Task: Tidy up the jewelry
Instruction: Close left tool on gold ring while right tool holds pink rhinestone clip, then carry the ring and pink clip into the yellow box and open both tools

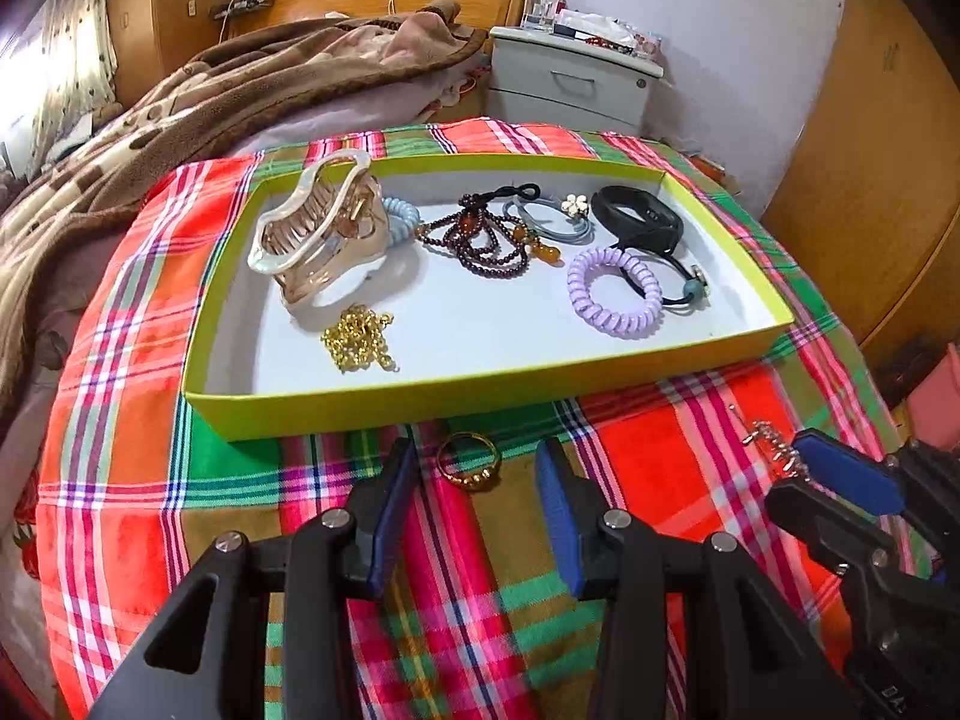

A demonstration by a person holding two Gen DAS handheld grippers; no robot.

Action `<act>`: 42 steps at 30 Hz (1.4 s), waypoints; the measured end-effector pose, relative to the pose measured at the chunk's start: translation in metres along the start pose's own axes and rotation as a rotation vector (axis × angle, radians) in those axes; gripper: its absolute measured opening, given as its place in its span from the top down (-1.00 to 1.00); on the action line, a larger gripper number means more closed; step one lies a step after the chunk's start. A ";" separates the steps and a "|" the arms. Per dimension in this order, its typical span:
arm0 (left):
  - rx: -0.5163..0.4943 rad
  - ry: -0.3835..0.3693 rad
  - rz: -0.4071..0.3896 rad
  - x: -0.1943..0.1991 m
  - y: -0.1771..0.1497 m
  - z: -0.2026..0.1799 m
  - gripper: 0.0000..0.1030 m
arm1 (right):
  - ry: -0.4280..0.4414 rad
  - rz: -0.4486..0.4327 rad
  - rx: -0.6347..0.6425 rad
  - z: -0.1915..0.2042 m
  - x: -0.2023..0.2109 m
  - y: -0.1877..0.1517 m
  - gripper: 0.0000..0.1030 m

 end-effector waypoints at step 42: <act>-0.011 -0.019 -0.079 0.039 -0.001 -0.001 0.57 | -0.033 -0.052 -0.001 0.000 0.018 0.014 0.54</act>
Point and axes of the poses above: each gripper's, at about its wrist camera, not at the fingertips, and x roughly against the way its jaws point, z to its left, y to its top, the point moved 8 cm from there along -x, roughly the way its jaws point, and after that the axes turned 4 degrees about -x, right-handed, at the moved point
